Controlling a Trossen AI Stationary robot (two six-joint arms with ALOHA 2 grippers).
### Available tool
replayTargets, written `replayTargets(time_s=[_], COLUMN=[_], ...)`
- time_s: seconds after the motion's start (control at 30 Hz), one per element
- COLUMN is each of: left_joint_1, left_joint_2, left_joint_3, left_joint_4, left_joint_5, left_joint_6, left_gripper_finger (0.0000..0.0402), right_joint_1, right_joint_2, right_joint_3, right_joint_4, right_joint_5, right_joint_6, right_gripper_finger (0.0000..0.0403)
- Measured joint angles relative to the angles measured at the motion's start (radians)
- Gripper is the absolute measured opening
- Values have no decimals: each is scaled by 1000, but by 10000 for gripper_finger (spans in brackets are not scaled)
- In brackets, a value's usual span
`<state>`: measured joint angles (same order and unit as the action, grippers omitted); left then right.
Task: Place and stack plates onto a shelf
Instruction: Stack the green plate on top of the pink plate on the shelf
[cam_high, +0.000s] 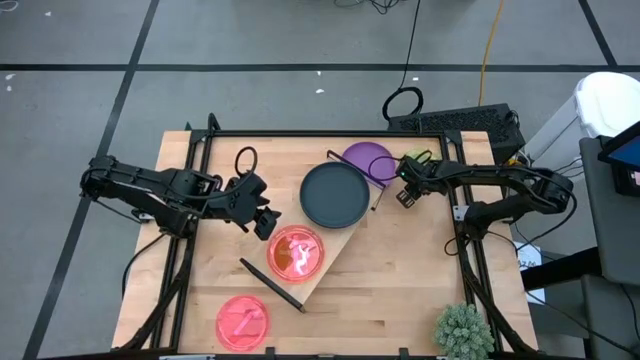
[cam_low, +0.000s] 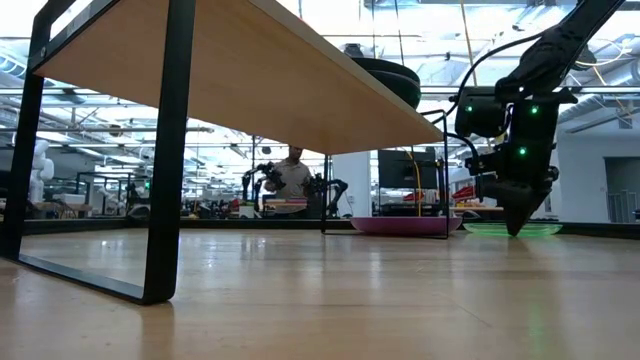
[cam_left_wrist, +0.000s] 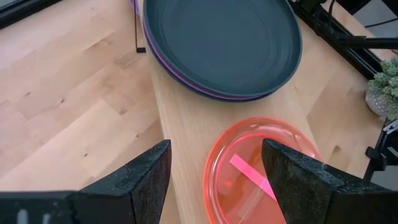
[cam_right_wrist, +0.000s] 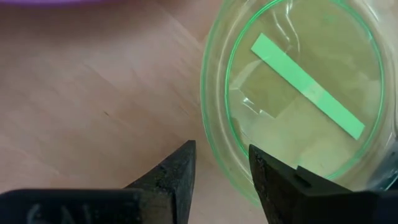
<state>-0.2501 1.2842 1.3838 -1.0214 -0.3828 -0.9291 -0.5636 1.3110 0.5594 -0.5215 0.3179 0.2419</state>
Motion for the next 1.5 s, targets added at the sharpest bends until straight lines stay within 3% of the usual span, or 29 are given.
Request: replayTargets(time_s=[0.23, 0.6, 0.93, 1.3, 1.5], left_joint_1=[-17, -31, -31, -31, -31], left_joint_2=[0, 0, 0, 0, 1], left_joint_3=[0, 0, 0, 0, 0], left_joint_4=[0, 0, -1, -3, -4], left_joint_5=[-1, -10, -23, -106, -144], left_joint_6=[-24, -35, -31, -30, -40], left_gripper_finger=[255, 255, 255, 255, 255], right_joint_1=[0, 0, 22, 68, 99], right_joint_2=[2, 2, -23, -190, -287], right_joint_3=[-1, -2, -2, 32, 79], right_joint_4=[13, 35, 15, -71, -90], right_joint_5=[25, 22, 18, 23, 85], right_joint_6=[-19, -36, -46, -18, -42], right_gripper_finger=[102, 5, 1, 0, 0])
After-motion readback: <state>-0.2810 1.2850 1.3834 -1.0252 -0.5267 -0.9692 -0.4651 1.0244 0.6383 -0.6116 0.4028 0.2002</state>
